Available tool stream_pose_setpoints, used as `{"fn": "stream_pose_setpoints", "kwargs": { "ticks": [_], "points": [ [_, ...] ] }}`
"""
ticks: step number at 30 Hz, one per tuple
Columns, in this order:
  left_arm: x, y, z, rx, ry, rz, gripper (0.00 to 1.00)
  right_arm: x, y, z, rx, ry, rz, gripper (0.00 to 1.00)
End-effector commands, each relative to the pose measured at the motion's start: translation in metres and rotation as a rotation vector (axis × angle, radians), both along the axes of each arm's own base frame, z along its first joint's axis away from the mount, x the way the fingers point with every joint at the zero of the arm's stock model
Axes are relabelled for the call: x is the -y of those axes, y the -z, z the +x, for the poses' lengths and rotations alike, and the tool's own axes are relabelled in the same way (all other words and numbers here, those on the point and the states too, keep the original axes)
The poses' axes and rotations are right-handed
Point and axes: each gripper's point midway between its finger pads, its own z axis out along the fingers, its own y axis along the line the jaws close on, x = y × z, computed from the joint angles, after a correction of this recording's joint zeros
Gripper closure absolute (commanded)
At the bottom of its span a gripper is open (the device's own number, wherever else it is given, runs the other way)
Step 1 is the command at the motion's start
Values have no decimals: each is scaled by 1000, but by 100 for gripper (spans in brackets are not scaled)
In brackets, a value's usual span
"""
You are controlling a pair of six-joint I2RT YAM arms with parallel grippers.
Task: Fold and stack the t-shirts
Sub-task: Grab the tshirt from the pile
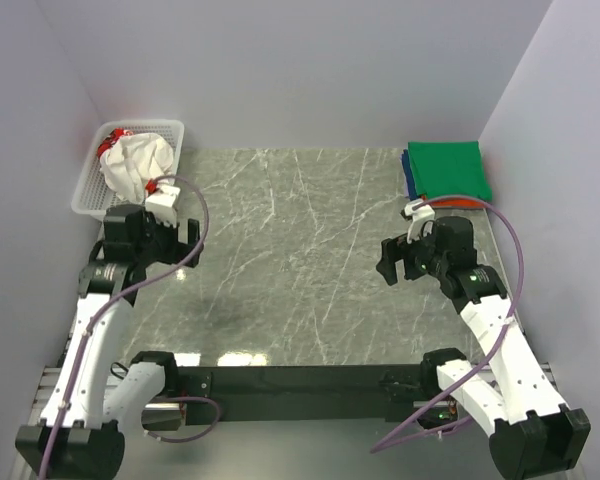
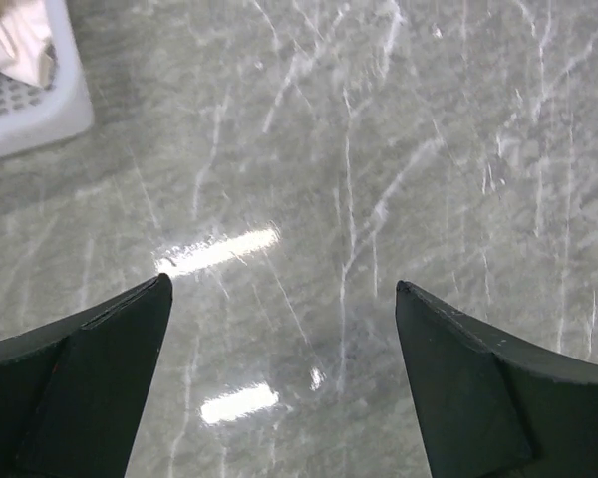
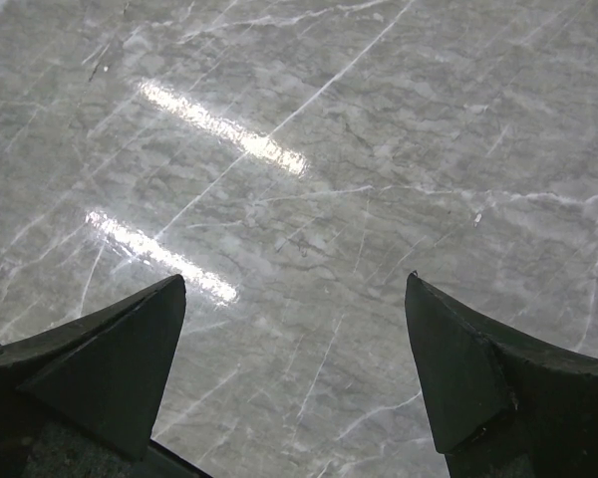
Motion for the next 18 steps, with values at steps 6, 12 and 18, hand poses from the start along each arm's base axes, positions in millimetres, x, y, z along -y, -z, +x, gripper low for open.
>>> {"fn": "stream_pose_setpoints", "kwargs": {
  "ticks": [6, 12, 18],
  "points": [
    [-25, -71, 91, 120, -108, 77, 1, -1, -2, 12, 7, 3, -2, 3],
    [-98, -90, 190, 137, -272, 72, 1, -2, 0, 16, -22, 10, -1, 3],
    [-179, -58, 278, 73, -403, 62, 1, -4, 5, 17, -63, 6, -4, 3]
  ]
}}
